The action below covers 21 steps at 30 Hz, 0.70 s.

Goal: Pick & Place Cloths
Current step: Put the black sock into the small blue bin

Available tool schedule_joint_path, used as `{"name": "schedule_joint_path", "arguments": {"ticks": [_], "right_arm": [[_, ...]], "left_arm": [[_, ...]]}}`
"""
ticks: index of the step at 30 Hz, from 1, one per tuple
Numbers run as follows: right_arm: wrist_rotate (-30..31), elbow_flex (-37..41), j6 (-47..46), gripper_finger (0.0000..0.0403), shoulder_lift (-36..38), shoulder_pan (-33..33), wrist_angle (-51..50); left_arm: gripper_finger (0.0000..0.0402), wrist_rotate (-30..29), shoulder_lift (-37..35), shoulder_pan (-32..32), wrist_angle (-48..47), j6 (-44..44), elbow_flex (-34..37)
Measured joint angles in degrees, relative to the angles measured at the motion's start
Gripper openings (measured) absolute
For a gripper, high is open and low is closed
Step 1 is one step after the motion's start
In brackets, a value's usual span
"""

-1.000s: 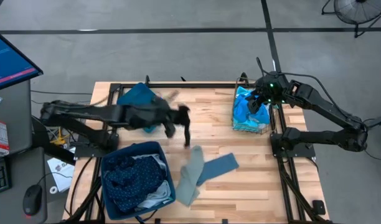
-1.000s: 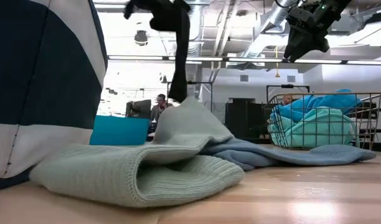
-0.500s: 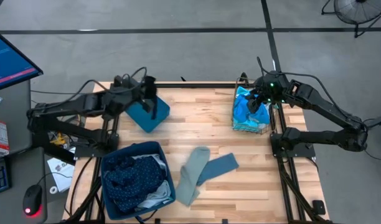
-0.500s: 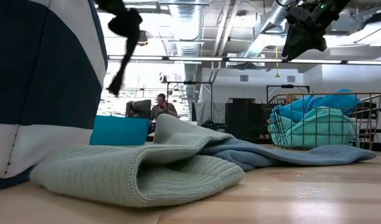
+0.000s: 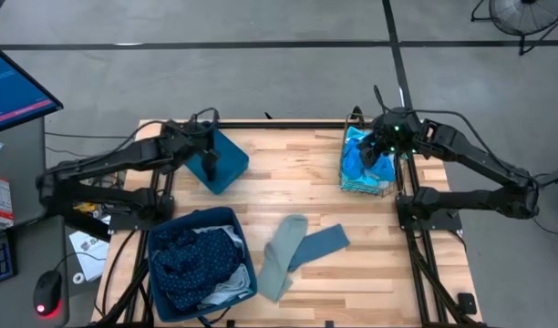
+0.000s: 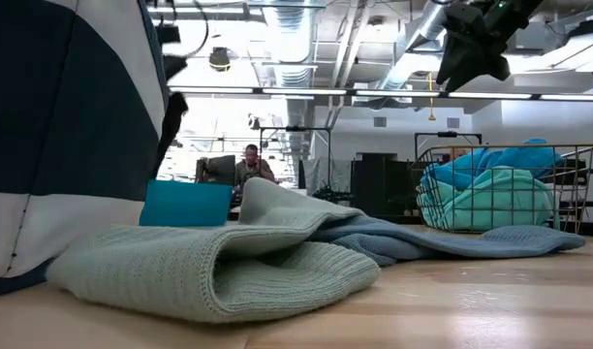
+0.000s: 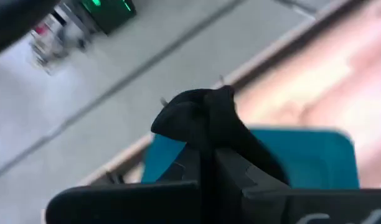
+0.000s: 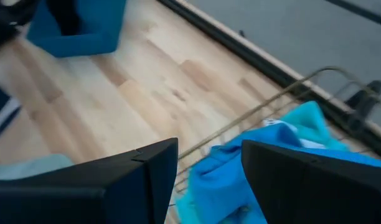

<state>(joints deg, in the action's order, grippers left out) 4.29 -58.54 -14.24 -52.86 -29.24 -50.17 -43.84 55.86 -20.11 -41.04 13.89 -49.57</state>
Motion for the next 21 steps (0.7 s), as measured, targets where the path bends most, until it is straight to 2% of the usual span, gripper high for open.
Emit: {"name": "schedule_joint_path", "arguments": {"ticks": [7, 10, 14, 18, 21], "right_arm": [[-2.21, 3.58, -3.77, 0.0172, -2.60, 11.79, 6.92], [-4.30, 5.74, -3.82, 0.0173, -5.82, 18.95, 9.76], [-4.00, 8.64, -2.57, 0.0179, -11.68, 27.60, 14.76], [-4.08, 10.80, -2.24, 0.0204, -18.93, 33.60, 19.14], [-4.37, 10.93, -0.16, 0.0239, -24.37, 37.51, 18.43]], "left_arm": [[0.0001, 12.19, -0.03, -5.91, 0.84, 0.09, 8.88], [0.0001, 17.46, 0.00, -7.43, 0.86, 0.03, 10.97], [0.0001, 22.19, 0.00, -8.47, 1.08, 0.04, 12.41], [0.0007, 23.86, 0.00, -8.68, 1.28, 0.48, 13.21], [0.0031, 26.56, 0.00, -8.64, 1.58, -1.15, 13.19]]}}
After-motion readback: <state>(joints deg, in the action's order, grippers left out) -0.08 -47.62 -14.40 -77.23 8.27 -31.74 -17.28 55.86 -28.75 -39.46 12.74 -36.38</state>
